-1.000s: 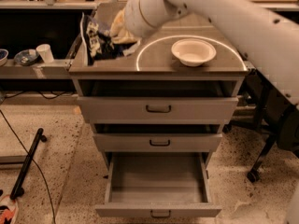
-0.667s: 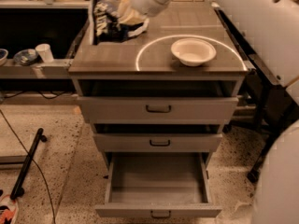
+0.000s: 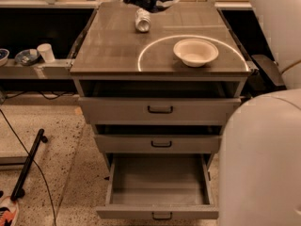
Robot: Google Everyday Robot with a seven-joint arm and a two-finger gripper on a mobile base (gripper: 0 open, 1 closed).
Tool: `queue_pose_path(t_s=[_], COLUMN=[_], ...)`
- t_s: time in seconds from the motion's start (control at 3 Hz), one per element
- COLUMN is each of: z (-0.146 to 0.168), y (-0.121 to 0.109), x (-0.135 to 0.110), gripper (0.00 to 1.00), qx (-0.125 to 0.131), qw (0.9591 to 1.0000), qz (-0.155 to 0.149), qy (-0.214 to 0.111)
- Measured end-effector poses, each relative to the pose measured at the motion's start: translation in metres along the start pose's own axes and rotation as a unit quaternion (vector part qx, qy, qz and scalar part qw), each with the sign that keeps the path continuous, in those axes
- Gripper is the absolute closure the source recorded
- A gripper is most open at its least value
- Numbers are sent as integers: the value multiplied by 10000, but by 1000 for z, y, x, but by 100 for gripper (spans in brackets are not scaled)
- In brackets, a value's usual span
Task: Pick blue chip bag from bottom drawer and place on counter
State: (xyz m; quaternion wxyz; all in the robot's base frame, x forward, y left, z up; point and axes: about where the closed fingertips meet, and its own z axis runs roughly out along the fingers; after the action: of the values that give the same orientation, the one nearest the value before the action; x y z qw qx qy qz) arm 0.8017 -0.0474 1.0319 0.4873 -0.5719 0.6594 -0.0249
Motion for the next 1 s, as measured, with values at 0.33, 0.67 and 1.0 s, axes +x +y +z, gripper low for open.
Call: queue_pose_path(t_s=[0.33,0.67,1.0], z=[-12,-12,-3], y=[-24,-24,-33], x=[-1,-1,6], gripper=[100,100,100], qx=[263,262,399], qw=[9993,9993,9984], qz=[246,244,386], qy=[-49,-49,100])
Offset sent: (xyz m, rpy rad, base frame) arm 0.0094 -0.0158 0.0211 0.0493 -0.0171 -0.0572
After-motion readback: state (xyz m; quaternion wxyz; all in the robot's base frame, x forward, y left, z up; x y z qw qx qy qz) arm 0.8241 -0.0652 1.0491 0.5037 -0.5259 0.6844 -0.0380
